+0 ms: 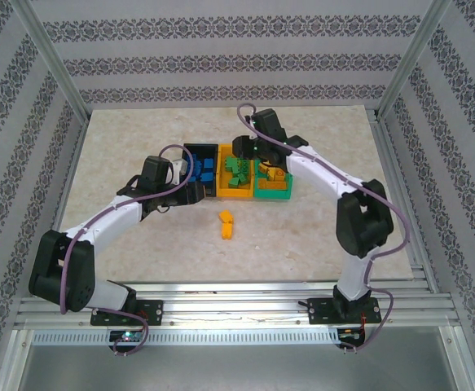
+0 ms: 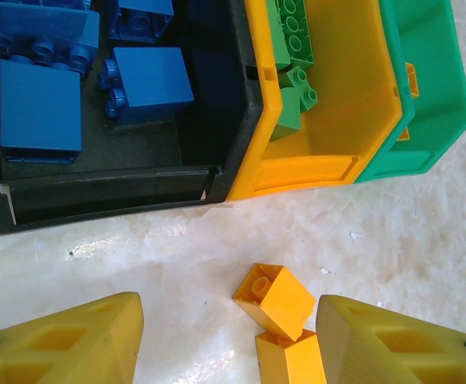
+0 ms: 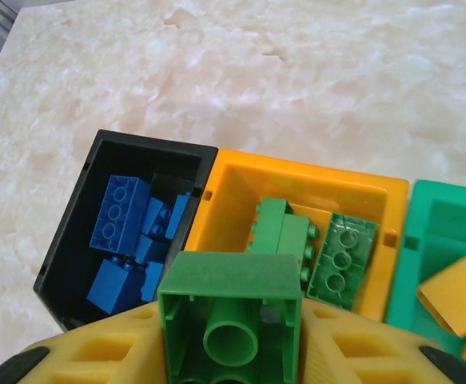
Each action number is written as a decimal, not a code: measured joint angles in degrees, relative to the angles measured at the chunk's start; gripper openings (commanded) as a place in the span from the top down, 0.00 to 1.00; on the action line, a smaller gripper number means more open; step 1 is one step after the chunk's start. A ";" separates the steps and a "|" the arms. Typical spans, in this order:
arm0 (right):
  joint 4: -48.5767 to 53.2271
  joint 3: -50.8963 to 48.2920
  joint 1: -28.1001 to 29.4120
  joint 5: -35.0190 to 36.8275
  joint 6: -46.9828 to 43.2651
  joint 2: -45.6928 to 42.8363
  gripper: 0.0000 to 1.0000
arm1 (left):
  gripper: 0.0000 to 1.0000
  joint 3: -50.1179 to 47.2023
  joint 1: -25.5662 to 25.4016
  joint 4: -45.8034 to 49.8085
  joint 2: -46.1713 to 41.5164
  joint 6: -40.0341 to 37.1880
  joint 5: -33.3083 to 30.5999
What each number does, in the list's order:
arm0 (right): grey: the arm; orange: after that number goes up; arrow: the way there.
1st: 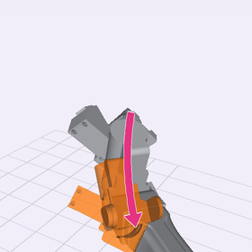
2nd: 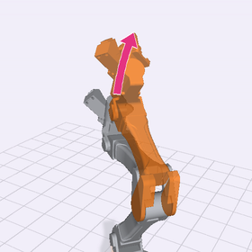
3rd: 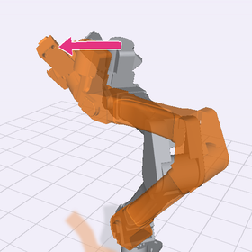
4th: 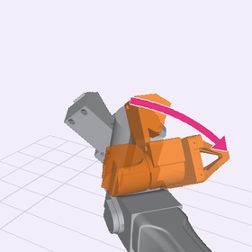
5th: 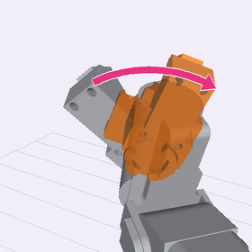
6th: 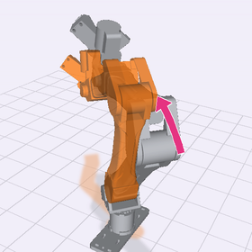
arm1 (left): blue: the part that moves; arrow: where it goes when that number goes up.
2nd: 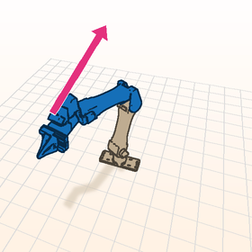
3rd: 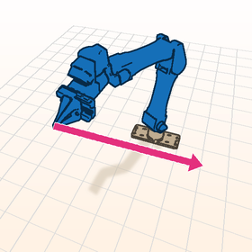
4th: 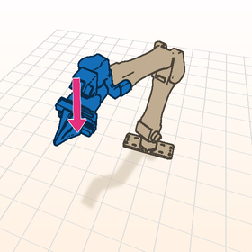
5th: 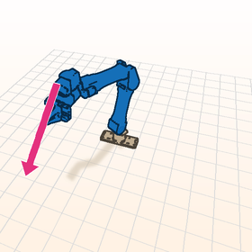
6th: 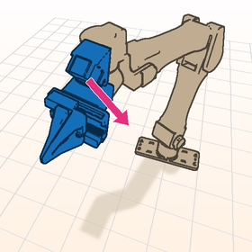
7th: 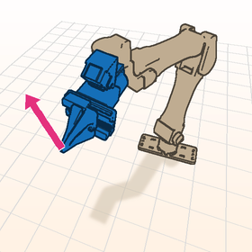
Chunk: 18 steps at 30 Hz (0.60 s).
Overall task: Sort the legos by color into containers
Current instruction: Place the lego in the container.
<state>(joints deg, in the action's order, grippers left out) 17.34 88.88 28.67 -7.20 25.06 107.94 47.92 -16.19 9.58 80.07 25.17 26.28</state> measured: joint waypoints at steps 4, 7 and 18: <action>0.42 4.09 0.00 -1.20 0.00 5.20 0.58 | 0.41 0.00 0.00 0.09 0.00 0.20 0.00; 0.94 6.93 0.13 -1.92 0.02 8.66 0.57 | 0.41 0.00 0.00 0.09 0.00 0.22 0.00; 2.08 8.26 2.78 -2.73 0.02 12.55 0.54 | 0.41 -0.07 0.00 0.09 0.00 0.39 0.00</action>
<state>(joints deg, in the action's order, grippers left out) 19.42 97.14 31.44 -9.93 25.08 120.49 47.86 -16.19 9.67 80.07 25.56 26.28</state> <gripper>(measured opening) 0.461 0.591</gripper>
